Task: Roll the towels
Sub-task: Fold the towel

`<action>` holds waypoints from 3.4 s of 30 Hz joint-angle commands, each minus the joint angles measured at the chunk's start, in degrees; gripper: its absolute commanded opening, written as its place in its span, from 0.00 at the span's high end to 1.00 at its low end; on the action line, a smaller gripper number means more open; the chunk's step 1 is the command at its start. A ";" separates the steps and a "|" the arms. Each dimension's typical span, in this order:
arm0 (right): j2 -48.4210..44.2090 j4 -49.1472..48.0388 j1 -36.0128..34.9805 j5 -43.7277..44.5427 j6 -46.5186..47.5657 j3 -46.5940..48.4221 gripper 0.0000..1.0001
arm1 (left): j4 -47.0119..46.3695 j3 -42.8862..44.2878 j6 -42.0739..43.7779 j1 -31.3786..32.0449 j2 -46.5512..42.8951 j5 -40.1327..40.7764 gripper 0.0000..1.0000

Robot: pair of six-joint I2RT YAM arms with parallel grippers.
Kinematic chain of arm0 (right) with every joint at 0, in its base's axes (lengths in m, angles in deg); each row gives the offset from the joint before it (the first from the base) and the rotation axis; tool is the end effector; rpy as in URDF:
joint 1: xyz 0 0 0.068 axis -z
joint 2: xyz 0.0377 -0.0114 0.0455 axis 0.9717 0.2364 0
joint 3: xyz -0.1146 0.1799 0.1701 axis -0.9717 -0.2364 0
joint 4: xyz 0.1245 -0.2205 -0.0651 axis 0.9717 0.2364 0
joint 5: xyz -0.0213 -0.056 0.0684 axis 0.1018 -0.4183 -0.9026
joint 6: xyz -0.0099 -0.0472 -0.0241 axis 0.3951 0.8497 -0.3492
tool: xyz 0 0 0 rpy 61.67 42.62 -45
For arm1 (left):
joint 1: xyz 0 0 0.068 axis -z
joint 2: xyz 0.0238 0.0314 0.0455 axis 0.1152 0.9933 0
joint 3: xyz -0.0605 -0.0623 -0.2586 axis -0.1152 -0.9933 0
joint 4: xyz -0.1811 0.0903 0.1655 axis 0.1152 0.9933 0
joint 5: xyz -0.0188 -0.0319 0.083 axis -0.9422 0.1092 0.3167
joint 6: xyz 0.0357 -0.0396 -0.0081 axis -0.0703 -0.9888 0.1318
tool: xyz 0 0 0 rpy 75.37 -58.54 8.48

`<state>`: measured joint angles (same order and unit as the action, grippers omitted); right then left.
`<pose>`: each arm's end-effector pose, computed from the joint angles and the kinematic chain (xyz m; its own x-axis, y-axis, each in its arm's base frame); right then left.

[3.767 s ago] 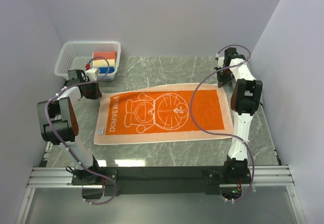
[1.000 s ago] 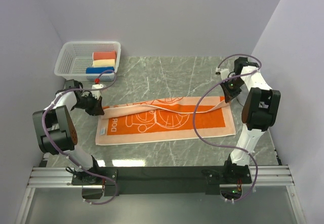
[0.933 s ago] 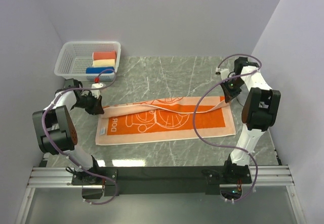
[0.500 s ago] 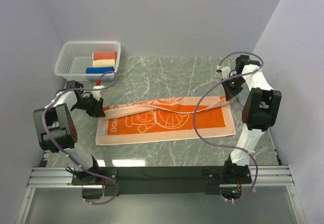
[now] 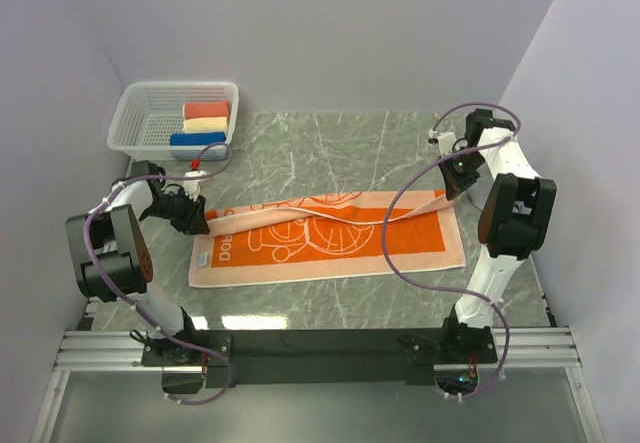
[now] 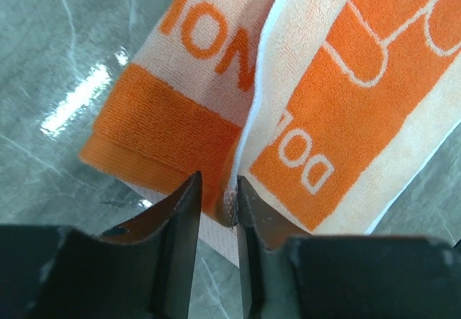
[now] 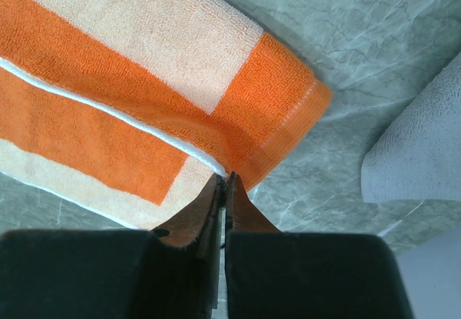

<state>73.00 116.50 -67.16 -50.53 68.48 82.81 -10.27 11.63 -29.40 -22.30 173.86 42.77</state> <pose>0.3879 -0.0533 0.2265 -0.8184 -0.5020 -0.2796 -0.5434 0.8344 0.0925 0.2887 0.0578 0.1766 -0.7088 0.4045 -0.5780 0.6407 0.7119 -0.2876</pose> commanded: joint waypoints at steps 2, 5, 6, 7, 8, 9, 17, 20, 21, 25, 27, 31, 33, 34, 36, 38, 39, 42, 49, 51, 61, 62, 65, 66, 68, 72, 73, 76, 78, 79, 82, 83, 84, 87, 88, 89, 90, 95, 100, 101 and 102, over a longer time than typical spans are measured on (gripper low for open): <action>-1.04 1.18 0.41 -0.81 0.09 2.66 1.00 | 0.61 2.76 0.44 -0.23 -0.41 -2.33 0.68; -0.86 1.35 0.50 -0.90 0.00 2.84 1.00 | 0.88 2.94 0.53 -0.31 -0.23 -2.15 0.68; -0.86 1.44 0.41 -0.99 0.00 2.84 1.00 | 0.36 2.67 0.44 -0.23 -0.40 -2.07 0.68; -0.69 1.44 0.50 -0.99 0.09 2.84 1.00 | 0.00 2.67 0.36 -0.23 -0.58 -2.06 0.68; -0.60 1.53 0.50 -0.99 0.09 2.93 1.00 | -0.09 2.50 0.27 -0.31 -0.93 -2.06 0.67; -0.60 1.53 0.50 -1.08 0.01 2.93 1.00 | -0.26 2.50 0.18 -0.23 -1.02 -1.98 0.66; -0.07 2.05 0.59 -1.34 -0.08 3.37 1.00 | 0.00 3.46 0.27 -0.31 -1.81 -1.89 0.58; -0.16 1.88 0.50 -1.34 -0.08 3.10 1.00 | 0.17 3.55 0.36 -0.31 -2.08 -2.06 0.57; -0.16 1.88 0.50 -1.34 0.00 3.10 1.00 | 0.26 3.55 0.36 -0.23 -2.16 -2.06 0.58; -0.16 1.88 0.50 -1.25 -0.08 3.19 1.00 | 1.23 3.64 1.15 -0.31 -2.43 -2.68 0.62; 0.10 2.14 0.50 -1.34 -0.08 3.54 1.00 | 2.19 3.99 1.85 -0.31 -2.43 -3.11 0.64; 0.37 2.14 0.50 -1.34 -0.08 3.63 1.00 | 3.34 3.99 2.55 -0.23 -3.74 -4.35 0.65; 0.28 2.23 0.50 -1.34 -0.08 3.72 1.00 | 4.12 4.25 2.99 -0.31 -3.92 -4.70 0.67; 0.37 2.32 0.50 -1.34 -0.17 3.80 1.00 | 4.48 4.43 3.08 -0.31 -3.84 -4.96 0.67; 0.46 2.41 0.50 -1.34 -0.17 3.98 1.00 | 5.27 4.87 3.87 -0.31 -3.66 -4.96 0.69; 0.54 2.58 0.50 -1.43 -0.17 4.24 1.00 | 5.54 4.87 4.13 -0.31 -3.13 -4.27 0.74; 0.54 2.67 0.50 -1.52 -0.17 4.25 1.00 | 5.54 4.87 4.14 -0.31 -2.96 -3.91 0.80; 0.37 2.67 0.50 -1.52 -0.08 4.42 1.00 | 5.71 4.61 4.40 -0.23 -1.82 -2.33 0.87; 0.19 2.76 0.50 -1.43 -0.17 4.86 1.00 | 7.64 6.44 5.19 -0.23 0.82 -0.48 0.99; -0.07 2.84 0.59 -1.52 -0.43 5.82 1.00 | 7.12 8.02 4.75 -0.66 1.09 0.92 0.99; -0.77 7.68 2.87 -3.45 0.62 13.56 1.00 | 20.72 25.35 11.59 -4.27 1.54 -2.41 0.99; -0.86 8.11 3.13 -3.54 1.23 13.47 1.00 | 21.52 25.09 12.56 -4.18 0.92 -2.33 0.99; -1.91 8.56 4.01 -3.54 2.90 11.63 1.00 | 24.60 22.54 16.70 -4.18 -1.54 -0.23 0.99; -3.05 8.30 4.19 -3.54 3.51 9.80 1.00 | 24.87 21.49 17.49 -4.44 -2.25 0.56 0.99; -4.11 8.29 4.37 -3.63 4.39 7.77 1.00 | 25.84 17.89 20.04 -4.71 -4.62 1.36 1.00; -6.57 6.55 4.37 -3.98 5.98 0.14 1.00 | 26.37 10.60 22.76 -4.97 -8.13 3.29 1.00; -6.84 5.84 4.37 -3.72 6.07 -1.28 1.00 | 26.02 7.36 23.38 -4.97 -9.19 3.64 0.99; -6.66 3.29 4.37 -2.57 6.33 -6.11 1.00 | 22.25 0.77 22.51 -4.88 -11.12 5.49 0.99; -5.97 1.62 4.28 -1.78 6.16 -8.75 1.00 | 17.70 -2.24 21.72 -4.97 -11.83 6.81 0.99; -5.61 1.18 4.28 -1.52 6.07 -9.37 1.00 | 16.01 -4.86 20.32 -4.97 -11.92 7.86 0.99; -4.64 -0.49 4.28 -0.99 5.37 -11.04 1.00 | 10.82 -8.74 17.25 -4.97 -11.22 9.79 0.99; -4.55 -0.76 4.28 -0.99 5.11 -11.31 1.00 | 9.68 -9.36 16.54 -4.97 -10.87 10.32 0.99; -4.21 -0.84 4.19 -1.16 4.93 -11.49 1.00 | 8.62 -9.72 15.92 -4.88 -10.34 10.59 0.99; -3.50 -1.37 3.66 -0.73 4.05 -11.93 1.00 | 5.37 -9.72 13.11 -4.97 -7.18 12.35 0.99; -3.41 -1.63 3.49 -0.55 3.79 -12.19 1.00 | 4.66 -8.85 11.80 -4.97 -5.09 12.44 0.99; -3.24 -1.90 2.97 -0.38 3.35 -12.71 1.00 | 3.18 -8.15 10.91 -4.88 -4.02 12.61 0.99; -3.15 -2.77 2.61 -0.11 2.91 -12.89 1.00 | 2.73 -7.36 10.29 -4.97 -2.97 12.44 0.99; -0.96 -5.32 0.94 0.85 -0.77 -12.02 1.00 | 0.00 0.55 5.02 -4.27 5.12 11.91 0.99; 5.02 -6.12 0.59 1.38 -3.77 -5.87 1.00 | -3.07 7.31 0.37 -2.25 10.92 12.35 0.99; 6.51 -6.21 0.50 1.47 -4.64 -3.77 1.00 | -3.43 8.20 -0.25 -1.99 11.80 12.35 0.99; 7.30 -6.12 0.32 1.56 -5.18 -2.45 1.00 | -3.86 9.95 -1.56 -1.64 13.29 12.00 0.99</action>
<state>78.37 113.16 -66.50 -49.96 66.25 75.25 -3.56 18.36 -28.31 -25.05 182.62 52.36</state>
